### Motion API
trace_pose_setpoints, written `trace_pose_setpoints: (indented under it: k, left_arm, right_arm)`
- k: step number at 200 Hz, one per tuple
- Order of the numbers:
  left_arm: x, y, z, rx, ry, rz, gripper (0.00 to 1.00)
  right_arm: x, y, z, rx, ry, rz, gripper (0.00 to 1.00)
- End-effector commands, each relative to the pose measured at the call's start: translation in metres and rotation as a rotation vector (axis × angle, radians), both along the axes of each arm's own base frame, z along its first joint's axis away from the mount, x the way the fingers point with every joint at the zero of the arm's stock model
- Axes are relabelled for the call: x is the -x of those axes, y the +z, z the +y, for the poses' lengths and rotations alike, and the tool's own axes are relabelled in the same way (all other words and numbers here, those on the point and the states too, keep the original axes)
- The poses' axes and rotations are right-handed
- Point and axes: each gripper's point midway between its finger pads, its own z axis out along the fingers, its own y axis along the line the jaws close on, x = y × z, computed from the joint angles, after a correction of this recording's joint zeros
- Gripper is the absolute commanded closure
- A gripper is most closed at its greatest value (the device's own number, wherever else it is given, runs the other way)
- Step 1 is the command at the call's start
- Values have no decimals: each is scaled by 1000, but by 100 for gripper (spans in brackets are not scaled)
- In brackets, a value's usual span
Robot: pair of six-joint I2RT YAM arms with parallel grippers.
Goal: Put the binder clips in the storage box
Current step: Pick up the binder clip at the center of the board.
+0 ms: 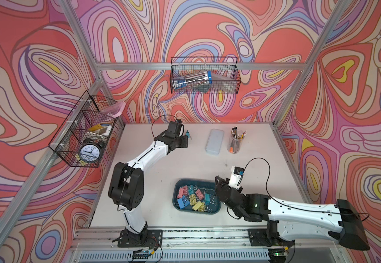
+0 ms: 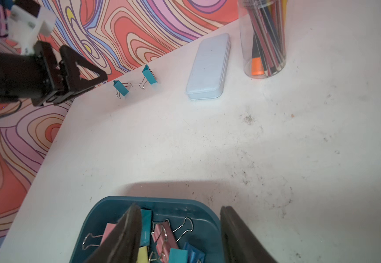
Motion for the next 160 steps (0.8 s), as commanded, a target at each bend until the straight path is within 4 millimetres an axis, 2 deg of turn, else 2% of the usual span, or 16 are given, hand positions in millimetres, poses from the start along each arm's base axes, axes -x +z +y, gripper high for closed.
trace_pose_setpoints:
  k: [1,19,47,85,103,129,160]
  left_arm:
    - [-25,-22,7,-193,-78,32,43]
    - [-52,-37,1,-203,-127,53,46]
    - [-80,-66,1,-199,-159,112,49]
    - [-90,-102,-1,-183,-172,180,51]
    - [-92,-111,-2,-149,-162,201,53]
    - [-96,-122,-1,-126,-147,223,69]
    - [-99,-124,-2,-109,-145,218,89]
  right_arm:
    - [-6,9,-6,121,11,-66,37]
    - [-6,6,-10,147,7,-71,34]
    - [-6,2,-16,147,-6,-71,31]
    - [-5,0,-27,140,-29,-74,30]
    - [-5,2,-31,142,-37,-77,30]
    - [-4,5,-36,146,-40,-77,29]
    - [-2,5,-43,148,-47,-72,29]
